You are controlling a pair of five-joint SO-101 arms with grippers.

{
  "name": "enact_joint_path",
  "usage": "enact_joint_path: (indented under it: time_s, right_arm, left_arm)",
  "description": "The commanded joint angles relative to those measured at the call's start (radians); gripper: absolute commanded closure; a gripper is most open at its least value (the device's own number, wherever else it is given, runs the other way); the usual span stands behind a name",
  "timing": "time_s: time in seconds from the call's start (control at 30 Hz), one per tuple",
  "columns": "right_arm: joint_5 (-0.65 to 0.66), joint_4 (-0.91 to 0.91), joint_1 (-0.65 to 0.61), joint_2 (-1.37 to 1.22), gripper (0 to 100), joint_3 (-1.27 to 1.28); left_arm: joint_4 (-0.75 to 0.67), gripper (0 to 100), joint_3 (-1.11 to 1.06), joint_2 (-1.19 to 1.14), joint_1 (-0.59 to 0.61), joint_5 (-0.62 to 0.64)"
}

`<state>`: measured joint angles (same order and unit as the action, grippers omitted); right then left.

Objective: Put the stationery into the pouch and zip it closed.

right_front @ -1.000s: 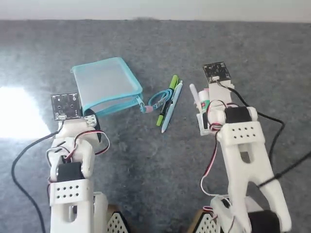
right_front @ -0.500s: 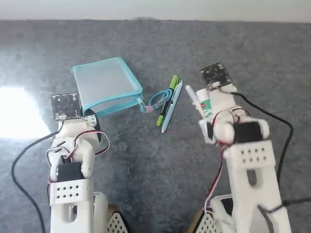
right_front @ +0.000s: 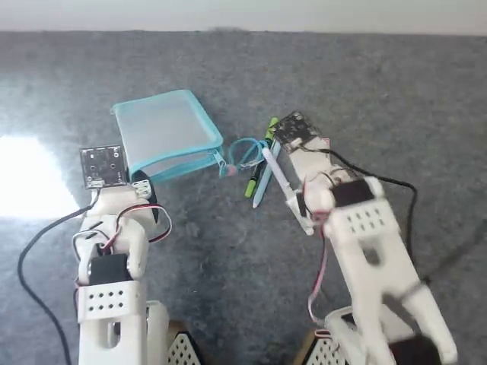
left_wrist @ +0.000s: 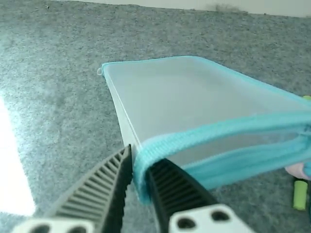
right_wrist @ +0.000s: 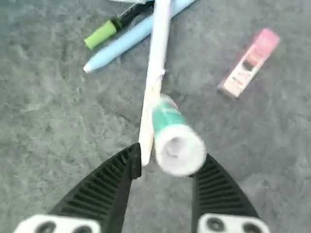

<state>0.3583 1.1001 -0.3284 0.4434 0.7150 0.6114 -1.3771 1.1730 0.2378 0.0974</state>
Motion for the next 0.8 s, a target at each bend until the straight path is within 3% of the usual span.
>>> enact_joint_path:
  time_s: [0.0,0.5,0.77]
  right_arm:
    - [0.058,-0.071,0.047,-0.145,83.8,-0.008]
    - [0.057,-0.206,0.071,-0.277,83.7,-0.006]
    - [-0.166,-0.36,0.056,-0.291,83.6,-0.051]
  left_arm:
    - [-0.029,99,0.008,0.002,0.002,0.005]
    - [-0.029,99,0.01,0.002,0.002,0.005]
    - [-0.029,99,0.01,0.002,0.002,0.005]
